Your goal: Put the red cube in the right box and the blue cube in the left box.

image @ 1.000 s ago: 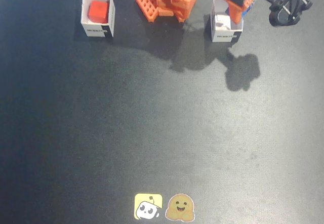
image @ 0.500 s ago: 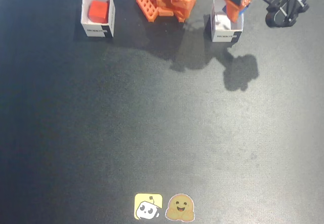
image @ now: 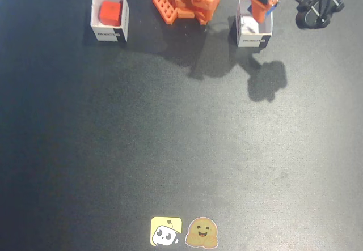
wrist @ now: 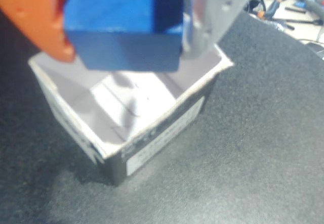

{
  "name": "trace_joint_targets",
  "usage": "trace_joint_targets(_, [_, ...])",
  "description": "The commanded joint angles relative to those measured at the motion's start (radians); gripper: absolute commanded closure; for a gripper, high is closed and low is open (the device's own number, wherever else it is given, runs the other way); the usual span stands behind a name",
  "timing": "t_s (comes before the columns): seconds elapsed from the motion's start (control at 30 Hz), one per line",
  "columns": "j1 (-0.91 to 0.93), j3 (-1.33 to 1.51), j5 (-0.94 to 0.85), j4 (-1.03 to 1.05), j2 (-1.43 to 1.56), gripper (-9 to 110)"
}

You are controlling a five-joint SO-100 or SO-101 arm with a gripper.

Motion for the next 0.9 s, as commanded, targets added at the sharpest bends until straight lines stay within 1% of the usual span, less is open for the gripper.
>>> trace_joint_targets(0.0, [0.000, -0.009, -0.023, -0.026, 0.026, 83])
trace_joint_targets(0.23, [0.000, -0.003, -0.006, -0.028, 0.028, 84])
trace_joint_targets(0.3, [0.003, 0.002, 0.003, -0.018, 0.028, 89])
trace_joint_targets(0.4, [0.031, 0.003, 0.017, 0.003, 0.028, 100])
trace_joint_targets(0.47, [0.061, 0.003, -0.017, -0.006, 0.020, 101])
trace_joint_targets(0.57, [0.127, -0.029, -0.083, -0.031, -0.031, 101])
trace_joint_targets(0.67, [0.202, -0.120, -0.143, -0.023, -0.152, 101])
trace_joint_targets(0.87, [0.442, -0.164, -0.221, -0.051, -0.218, 101])
